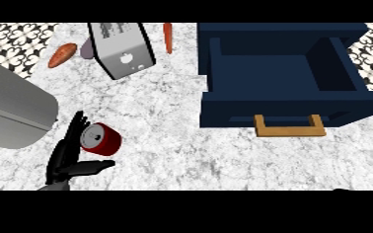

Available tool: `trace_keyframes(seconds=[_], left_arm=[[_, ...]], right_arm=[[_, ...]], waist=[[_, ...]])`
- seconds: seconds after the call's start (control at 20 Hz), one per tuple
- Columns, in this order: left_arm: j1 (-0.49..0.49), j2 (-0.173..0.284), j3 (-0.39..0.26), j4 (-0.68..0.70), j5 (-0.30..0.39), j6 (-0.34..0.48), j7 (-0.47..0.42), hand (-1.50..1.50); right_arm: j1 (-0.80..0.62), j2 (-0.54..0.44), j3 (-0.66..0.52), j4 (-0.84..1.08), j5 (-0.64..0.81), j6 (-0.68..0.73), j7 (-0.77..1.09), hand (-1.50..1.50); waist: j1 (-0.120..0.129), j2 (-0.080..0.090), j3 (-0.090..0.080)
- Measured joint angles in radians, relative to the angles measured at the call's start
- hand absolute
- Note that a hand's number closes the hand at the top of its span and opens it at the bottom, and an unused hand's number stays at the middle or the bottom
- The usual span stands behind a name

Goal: Pick up the can, place it into the drawer and close the drawer

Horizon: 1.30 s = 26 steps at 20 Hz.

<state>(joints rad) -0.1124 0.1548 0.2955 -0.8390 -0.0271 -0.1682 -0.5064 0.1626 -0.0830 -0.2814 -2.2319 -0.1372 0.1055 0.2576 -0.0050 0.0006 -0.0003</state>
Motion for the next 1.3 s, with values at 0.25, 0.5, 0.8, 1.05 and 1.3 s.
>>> trace_keyframes(seconds=[0.25,0.5,0.8,1.05,1.3], left_arm=[[-0.067,0.023,0.0,0.133,0.0,-0.004,-0.081,-1.5],[-0.157,0.031,-0.018,0.225,-0.008,-0.018,-0.094,-1.5],[-0.194,0.028,-0.047,0.261,0.0,-0.085,-0.098,1.5],[-0.24,0.02,-0.057,0.323,0.005,-0.127,-0.138,1.5],[-0.284,0.006,-0.069,0.357,0.006,-0.141,-0.166,1.5]], right_arm=[[-0.026,0.012,0.021,0.022,0.039,-0.006,-0.004,-1.5],[-0.033,0.0,-0.004,0.019,0.024,0.0,0.006,-1.5],[-0.043,-0.011,-0.02,0.0,0.005,0.004,0.035,-1.5],[-0.042,-0.01,-0.033,-0.009,0.002,0.005,0.036,-1.5],[-0.036,-0.007,-0.043,-0.015,0.001,0.013,0.025,-1.5]], waist=[[0.0,0.0,-0.001],[-0.002,0.0,0.0],[-0.001,-0.001,0.001],[-0.003,0.0,0.0],[-0.003,0.0,0.0]])
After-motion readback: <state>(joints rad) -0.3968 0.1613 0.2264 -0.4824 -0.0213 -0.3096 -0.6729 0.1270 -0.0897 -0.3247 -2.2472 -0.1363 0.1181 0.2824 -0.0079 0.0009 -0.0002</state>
